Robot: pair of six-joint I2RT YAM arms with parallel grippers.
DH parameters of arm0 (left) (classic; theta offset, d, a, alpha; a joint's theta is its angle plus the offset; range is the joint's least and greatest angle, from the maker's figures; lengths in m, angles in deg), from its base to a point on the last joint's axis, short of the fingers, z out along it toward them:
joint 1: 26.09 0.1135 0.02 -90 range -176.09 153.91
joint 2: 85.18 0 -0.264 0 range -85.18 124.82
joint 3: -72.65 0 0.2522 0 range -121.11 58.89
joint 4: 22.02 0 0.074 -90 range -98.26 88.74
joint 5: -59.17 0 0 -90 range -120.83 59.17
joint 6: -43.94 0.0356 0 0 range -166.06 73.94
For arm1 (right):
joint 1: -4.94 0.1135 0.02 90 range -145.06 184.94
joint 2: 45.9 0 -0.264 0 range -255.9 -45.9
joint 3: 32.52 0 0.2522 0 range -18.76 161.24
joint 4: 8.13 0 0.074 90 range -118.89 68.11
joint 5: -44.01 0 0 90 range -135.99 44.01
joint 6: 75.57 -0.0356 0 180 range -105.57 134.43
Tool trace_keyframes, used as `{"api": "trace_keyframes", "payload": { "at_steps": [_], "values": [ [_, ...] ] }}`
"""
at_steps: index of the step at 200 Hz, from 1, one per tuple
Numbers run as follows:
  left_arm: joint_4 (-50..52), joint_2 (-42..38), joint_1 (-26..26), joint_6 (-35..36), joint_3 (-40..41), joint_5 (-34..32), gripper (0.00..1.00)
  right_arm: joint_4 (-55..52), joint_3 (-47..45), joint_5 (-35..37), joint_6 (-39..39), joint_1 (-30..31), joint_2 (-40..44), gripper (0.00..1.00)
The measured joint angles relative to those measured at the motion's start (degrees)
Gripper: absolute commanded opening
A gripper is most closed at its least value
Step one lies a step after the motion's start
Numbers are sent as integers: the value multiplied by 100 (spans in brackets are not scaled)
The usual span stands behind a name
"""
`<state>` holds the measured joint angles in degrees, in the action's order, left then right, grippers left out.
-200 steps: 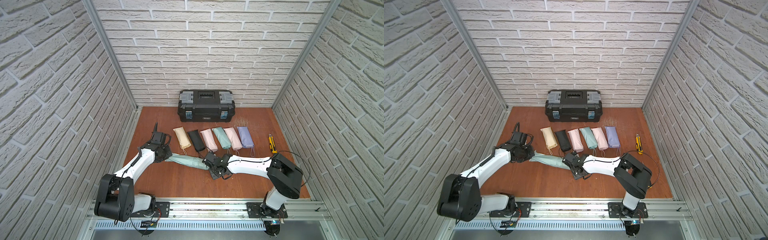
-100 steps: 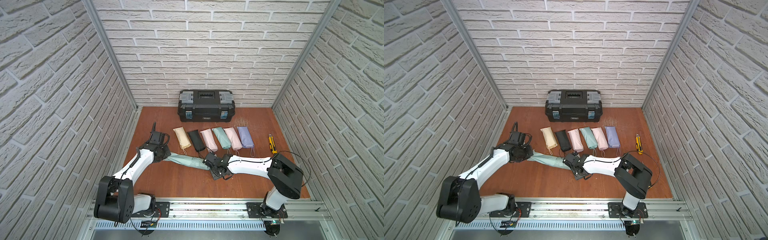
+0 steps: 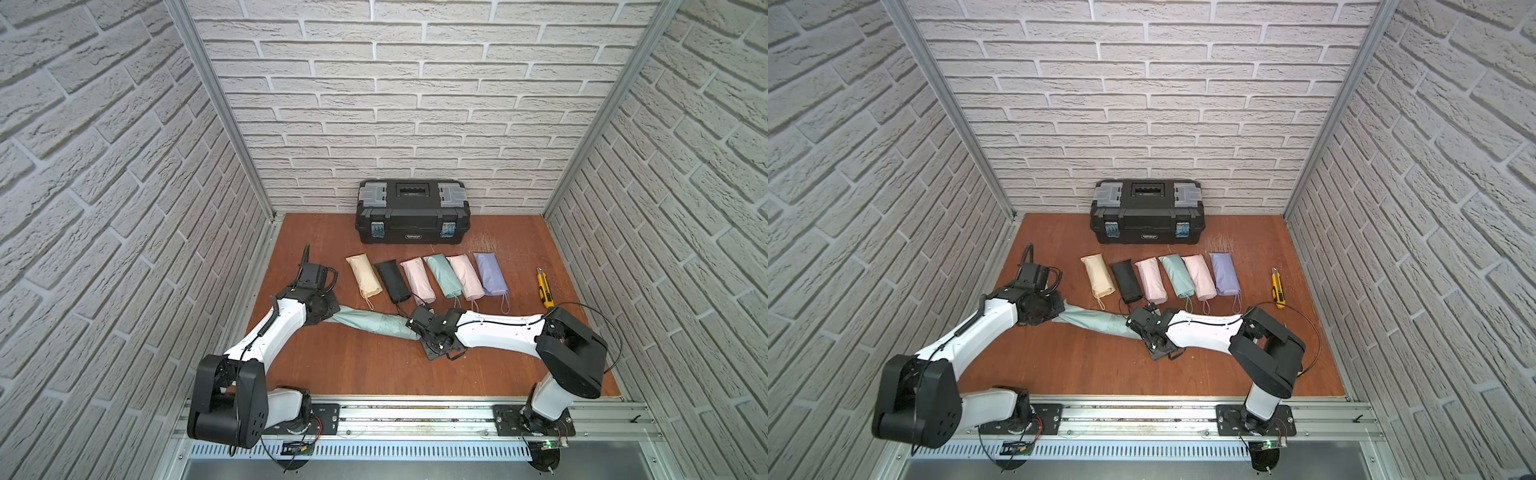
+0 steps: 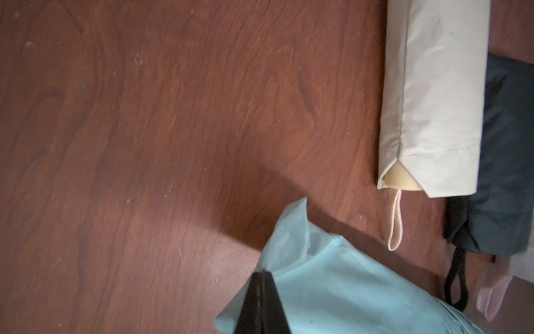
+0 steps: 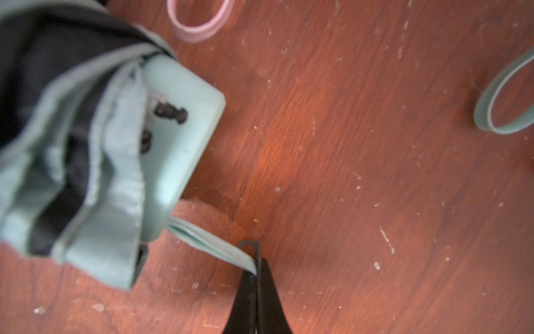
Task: Take umbrellas out of sleeves
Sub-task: Take out the umbrella from the umbrella sleeve.
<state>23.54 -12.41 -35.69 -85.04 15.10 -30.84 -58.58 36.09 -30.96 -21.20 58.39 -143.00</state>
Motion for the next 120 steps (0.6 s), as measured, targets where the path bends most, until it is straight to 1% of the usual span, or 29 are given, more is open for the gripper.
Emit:
{"api": "trace_keyframes", "payload": {
  "at_steps": [120],
  "values": [
    [66, -66, 101, 46, 0, -13, 0, -22, -2, 20, 2, 0, 4, 3]
  ]
}}
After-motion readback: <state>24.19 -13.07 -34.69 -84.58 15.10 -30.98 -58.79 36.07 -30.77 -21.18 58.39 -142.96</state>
